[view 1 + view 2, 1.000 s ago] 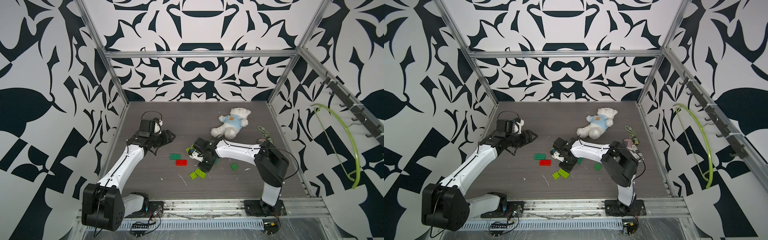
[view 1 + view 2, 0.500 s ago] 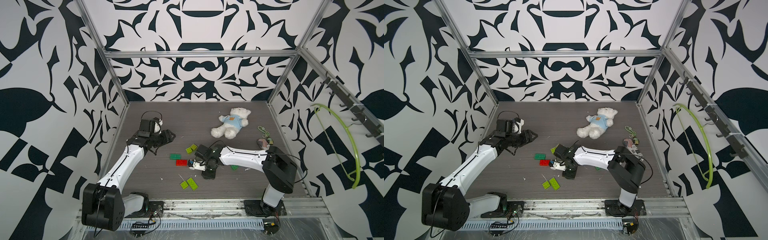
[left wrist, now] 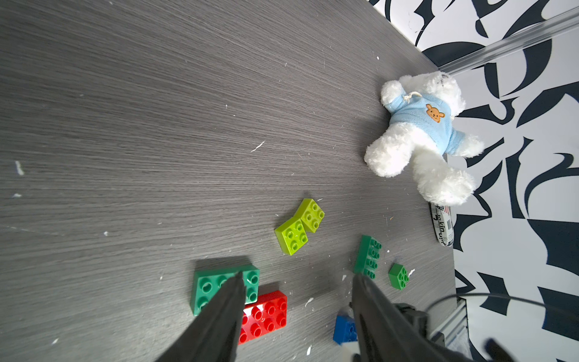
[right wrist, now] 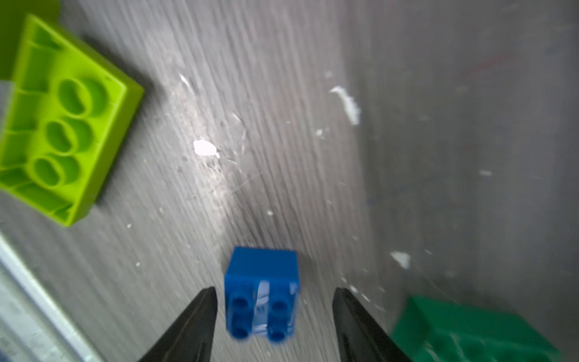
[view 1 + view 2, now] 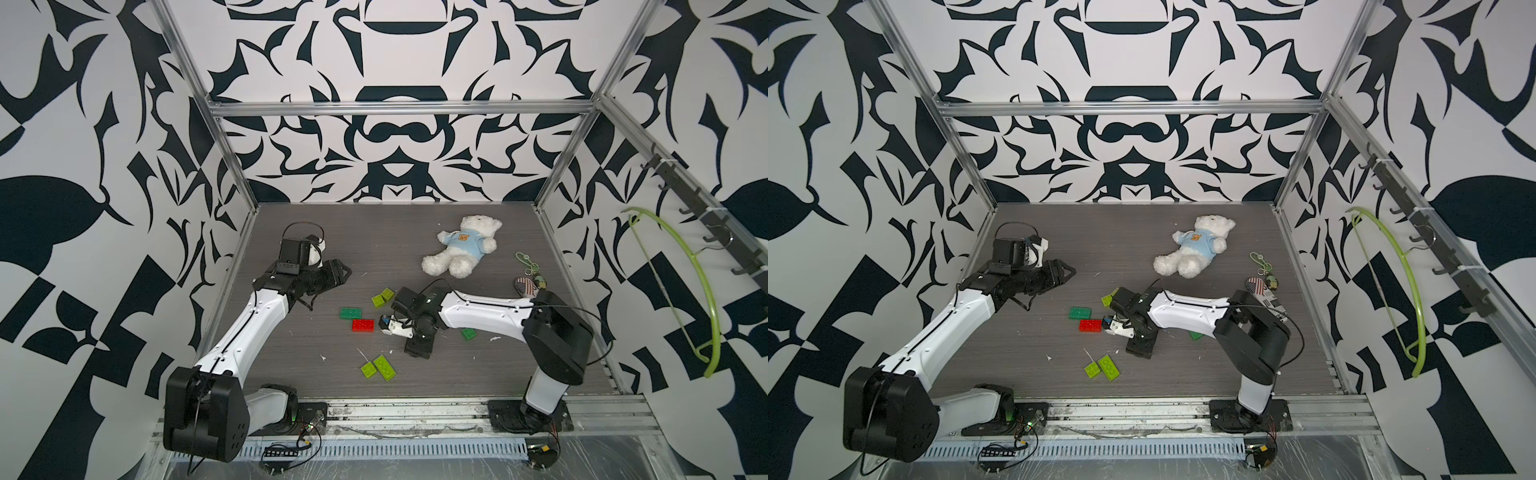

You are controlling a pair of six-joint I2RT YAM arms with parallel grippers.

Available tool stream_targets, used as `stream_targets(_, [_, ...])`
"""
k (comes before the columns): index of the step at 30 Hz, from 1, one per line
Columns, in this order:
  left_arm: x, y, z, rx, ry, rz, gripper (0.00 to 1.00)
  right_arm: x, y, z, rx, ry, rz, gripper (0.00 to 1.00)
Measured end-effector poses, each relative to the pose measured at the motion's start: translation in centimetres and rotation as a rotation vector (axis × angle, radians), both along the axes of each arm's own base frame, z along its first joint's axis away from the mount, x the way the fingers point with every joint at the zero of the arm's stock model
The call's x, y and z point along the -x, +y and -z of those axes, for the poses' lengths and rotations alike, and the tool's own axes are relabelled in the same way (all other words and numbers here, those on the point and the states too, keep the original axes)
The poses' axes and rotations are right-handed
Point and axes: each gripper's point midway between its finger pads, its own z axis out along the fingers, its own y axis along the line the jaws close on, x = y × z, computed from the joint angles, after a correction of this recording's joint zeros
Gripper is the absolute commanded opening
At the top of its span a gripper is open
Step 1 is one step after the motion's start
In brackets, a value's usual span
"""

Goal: Assemble a carrot with lego
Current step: Place the lego brick at the center of the board, then pick up the lego brick from the center of the board.

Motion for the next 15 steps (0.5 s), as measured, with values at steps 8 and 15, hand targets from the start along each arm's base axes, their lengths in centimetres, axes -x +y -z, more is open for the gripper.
stream_targets(8, [0.2,-0.4,-0.1,0.016,0.006,0.012,0.61,-6.3,-9.3,-8.1,-0.171,-0.139,0.647,0.70])
stream_targets(15, [0.7,-1.6,-0.8,0.049,-0.001,0.039,0.61,-5.4,-15.4,-3.8,0.025,-0.046,0.962,0.70])
